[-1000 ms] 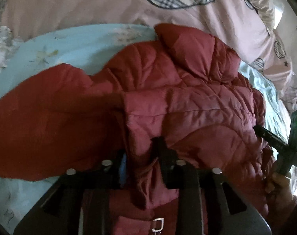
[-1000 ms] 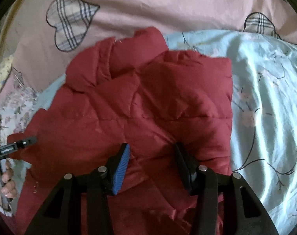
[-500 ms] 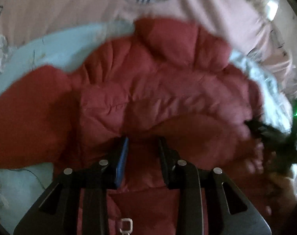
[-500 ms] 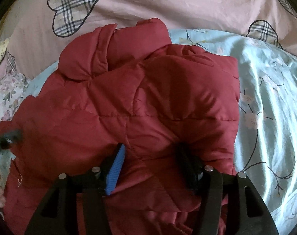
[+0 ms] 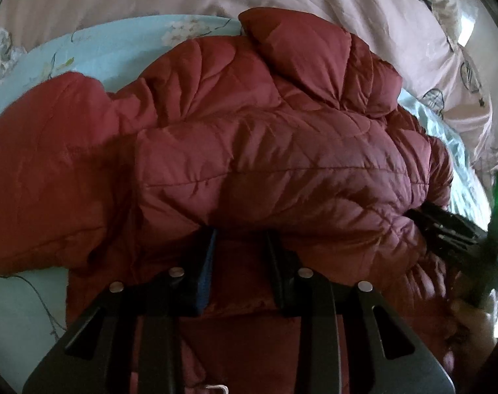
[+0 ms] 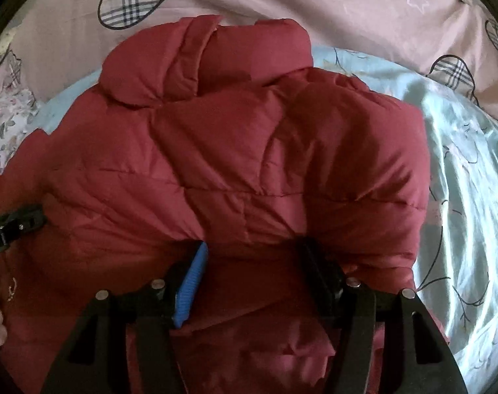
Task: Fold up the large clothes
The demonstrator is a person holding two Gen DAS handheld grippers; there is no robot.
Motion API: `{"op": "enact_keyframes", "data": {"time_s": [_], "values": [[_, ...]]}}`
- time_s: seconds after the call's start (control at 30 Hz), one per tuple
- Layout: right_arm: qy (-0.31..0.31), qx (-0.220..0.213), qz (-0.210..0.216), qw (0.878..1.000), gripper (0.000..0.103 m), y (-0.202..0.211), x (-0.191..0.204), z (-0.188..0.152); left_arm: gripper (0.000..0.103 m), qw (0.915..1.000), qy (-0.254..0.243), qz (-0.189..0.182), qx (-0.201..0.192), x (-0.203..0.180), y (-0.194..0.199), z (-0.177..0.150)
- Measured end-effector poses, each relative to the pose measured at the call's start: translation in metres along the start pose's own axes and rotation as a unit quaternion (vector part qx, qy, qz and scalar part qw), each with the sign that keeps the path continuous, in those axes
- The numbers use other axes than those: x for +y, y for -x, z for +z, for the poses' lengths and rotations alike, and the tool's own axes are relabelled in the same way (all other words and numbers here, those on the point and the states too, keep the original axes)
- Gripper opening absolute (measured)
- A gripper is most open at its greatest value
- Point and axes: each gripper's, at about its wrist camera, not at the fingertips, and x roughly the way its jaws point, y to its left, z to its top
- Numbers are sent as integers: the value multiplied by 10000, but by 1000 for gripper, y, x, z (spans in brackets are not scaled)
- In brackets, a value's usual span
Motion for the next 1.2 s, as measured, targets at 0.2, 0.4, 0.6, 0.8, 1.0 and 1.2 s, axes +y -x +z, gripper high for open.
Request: {"op": "enact_keyframes", "data": {"time_s": [0.2,0.4,0.6,0.8,1.0,1.2], "values": [[7,6,-19,10000,61,0,3,2,28,9999,134,-100,-23,2,5,1],[-267,-185,455,9984,61,35,-4,-1,28,9967,602,-540,-103,21,35,-5],[-469,-358,958,9936,61,74,-8,-11,34,9920,1120,-492,-297,56,70,-19],[-564,-301,1313,9893,62,92,-6,-25,50,9826,1749,-276,-566,103,91,-33],[-438,-308,1444,9881,65,108,0,-38,62,9683,2383,3,-751,158,103,-50],[-438,-285,1583,9860,66,117,5,-46,62,9497,2979,404,-879,209,108,-67]]}}
